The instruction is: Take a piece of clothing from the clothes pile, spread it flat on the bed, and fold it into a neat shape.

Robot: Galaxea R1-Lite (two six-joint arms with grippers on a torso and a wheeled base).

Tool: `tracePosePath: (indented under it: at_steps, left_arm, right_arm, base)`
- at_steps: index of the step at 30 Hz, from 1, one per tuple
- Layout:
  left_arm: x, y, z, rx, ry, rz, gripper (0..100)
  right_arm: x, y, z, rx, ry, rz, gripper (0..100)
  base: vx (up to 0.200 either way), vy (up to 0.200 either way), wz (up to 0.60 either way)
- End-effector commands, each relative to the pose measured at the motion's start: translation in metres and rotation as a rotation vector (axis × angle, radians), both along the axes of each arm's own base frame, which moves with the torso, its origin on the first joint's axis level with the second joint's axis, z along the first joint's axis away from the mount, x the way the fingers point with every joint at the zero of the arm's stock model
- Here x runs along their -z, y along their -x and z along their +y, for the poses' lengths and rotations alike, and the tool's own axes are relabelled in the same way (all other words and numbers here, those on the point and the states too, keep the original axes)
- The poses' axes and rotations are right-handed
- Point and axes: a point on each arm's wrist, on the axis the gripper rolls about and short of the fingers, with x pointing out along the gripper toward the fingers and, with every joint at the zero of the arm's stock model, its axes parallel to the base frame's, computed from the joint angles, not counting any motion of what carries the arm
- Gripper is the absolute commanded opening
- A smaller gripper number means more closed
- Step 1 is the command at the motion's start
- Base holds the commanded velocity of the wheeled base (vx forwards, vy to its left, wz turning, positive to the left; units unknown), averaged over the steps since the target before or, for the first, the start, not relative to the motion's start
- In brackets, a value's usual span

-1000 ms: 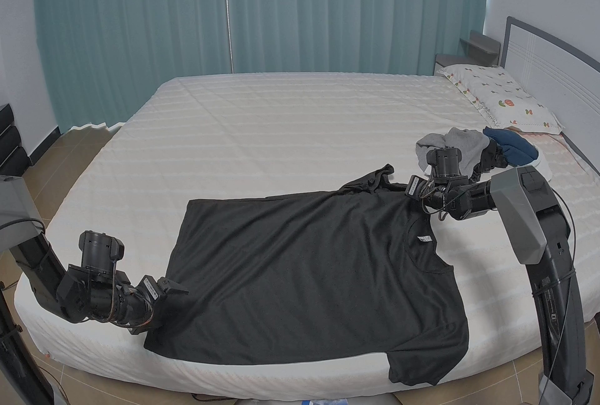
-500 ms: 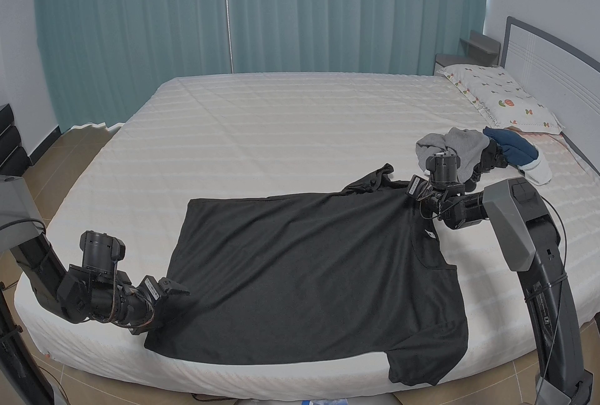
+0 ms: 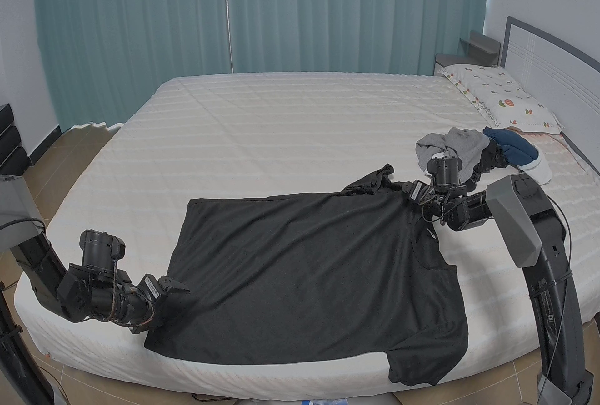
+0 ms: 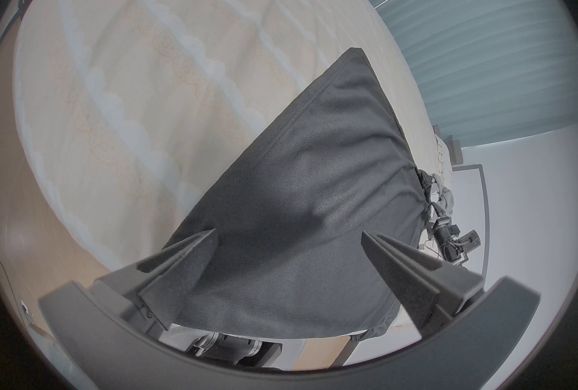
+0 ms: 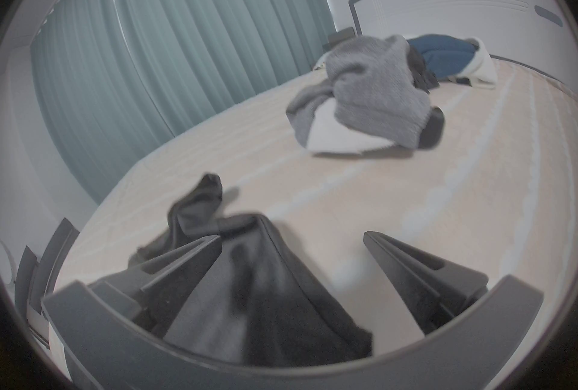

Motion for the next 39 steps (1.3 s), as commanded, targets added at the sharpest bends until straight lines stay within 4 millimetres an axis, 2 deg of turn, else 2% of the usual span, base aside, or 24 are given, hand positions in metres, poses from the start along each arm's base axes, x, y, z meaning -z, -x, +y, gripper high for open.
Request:
tracePosePath:
  at_steps: [1, 3, 4, 5, 6, 7, 10, 12, 15, 17, 18, 19, 20, 26, 31, 33, 39]
  left_arm:
    - [-0.011, -0.003, -0.001, -0.010, 0.013, -0.059, 100]
    - [-0.017, -0.008, 0.002, -0.058, 0.038, -0.084, 100]
    - [-0.017, -0.008, 0.002, -0.058, 0.038, -0.084, 100]
    - [-0.025, -0.020, 0.004, -0.122, 0.076, -0.114, 100]
    - [-0.027, -0.023, 0.004, -0.135, 0.082, -0.122, 100]
    - [-0.032, -0.034, 0.005, -0.165, 0.085, -0.147, 100]
    - [-0.042, -0.053, 0.004, -0.193, 0.062, -0.202, 100]
    - [-0.041, -0.087, 0.003, -0.214, 0.033, -0.224, 100]
    - [-0.041, -0.121, 0.000, -0.212, 0.025, -0.207, 100]
    - [-0.035, -0.146, -0.008, -0.190, 0.018, -0.185, 100]
    - [-0.034, -0.149, -0.009, -0.187, 0.017, -0.184, 100]
    - [-0.024, -0.174, -0.014, -0.178, 0.010, -0.180, 100]
    - [-0.020, -0.190, -0.015, -0.176, 0.013, -0.193, 100]
    - [-0.004, -0.247, -0.025, -0.191, -0.003, -0.309, 100]
    - [0.014, -0.270, -0.021, -0.296, -0.135, -0.379, 100]
    - [0.015, -0.276, -0.022, -0.332, -0.157, -0.404, 100]
    - [0.021, -0.282, -0.018, -0.342, -0.160, -0.408, 100]
  right_arm:
    - [-0.064, 0.064, -0.018, 0.050, -0.125, 0.016, 100]
    - [-0.075, 0.090, -0.021, 0.035, -0.202, 0.036, 100]
    - [-0.075, 0.090, -0.021, 0.035, -0.202, 0.036, 100]
    - [-0.081, 0.122, -0.027, 0.001, -0.276, 0.080, 100]
    - [-0.082, 0.131, -0.029, -0.007, -0.297, 0.089, 100]
    - [-0.082, 0.151, -0.032, -0.033, -0.349, 0.116, 100]
    - [-0.076, 0.176, -0.039, -0.042, -0.404, 0.131, 100]
    - [-0.067, 0.197, -0.050, -0.023, -0.414, 0.131, 100]
    - [-0.061, 0.218, -0.055, -0.025, -0.430, 0.141, 100]
    - [-0.058, 0.224, -0.059, -0.047, -0.456, 0.128, 100]
    - [-0.058, 0.224, -0.060, -0.049, -0.457, 0.125, 100]
    - [-0.055, 0.224, -0.062, -0.060, -0.493, 0.108, 100]
    - [-0.052, 0.226, -0.062, -0.059, -0.521, 0.110, 100]
    - [-0.045, 0.232, -0.063, -0.065, -0.593, 0.105, 100]
    - [-0.042, 0.236, -0.063, -0.095, -0.619, 0.131, 100]
    - [-0.040, 0.234, -0.064, -0.098, -0.621, 0.136, 100]
    - [-0.039, 0.235, -0.063, -0.098, -0.624, 0.142, 100]
  base:
    - [0.000, 0.000, 0.00]
    - [0.000, 0.000, 0.00]
    - [0.000, 0.000, 0.00]
    - [0.000, 0.000, 0.00]
    - [0.000, 0.000, 0.00]
    - [0.000, 0.000, 0.00]
    - [0.000, 0.000, 0.00]
    - [0.000, 0.000, 0.00]
    - [0.000, 0.000, 0.00]
    - [0.000, 0.000, 0.00]
    - [0.000, 0.000, 0.00]
    - [0.000, 0.000, 0.00]
    - [0.000, 0.000, 0.00]
    - [0.000, 0.000, 0.00]
    - [0.000, 0.000, 0.00]
    - [0.000, 0.000, 0.00]
    - [0.000, 0.000, 0.00]
